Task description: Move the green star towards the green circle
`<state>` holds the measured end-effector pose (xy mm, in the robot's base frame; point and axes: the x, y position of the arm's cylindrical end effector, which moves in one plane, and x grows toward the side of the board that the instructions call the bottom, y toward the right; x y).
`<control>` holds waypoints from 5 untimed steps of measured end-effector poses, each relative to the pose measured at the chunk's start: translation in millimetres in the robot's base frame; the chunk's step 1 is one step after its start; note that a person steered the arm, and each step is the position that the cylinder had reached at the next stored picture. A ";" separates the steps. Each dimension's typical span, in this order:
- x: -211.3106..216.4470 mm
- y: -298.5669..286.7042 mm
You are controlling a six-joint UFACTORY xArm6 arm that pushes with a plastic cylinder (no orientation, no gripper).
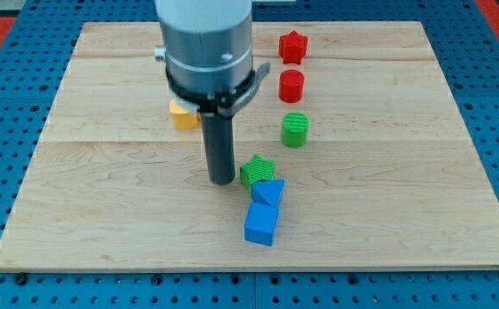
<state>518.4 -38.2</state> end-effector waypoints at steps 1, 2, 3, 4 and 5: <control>39.5 34.3; 41.4 47.6; 33.1 9.8; 20.3 -29.0; 18.2 -61.3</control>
<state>536.6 -99.5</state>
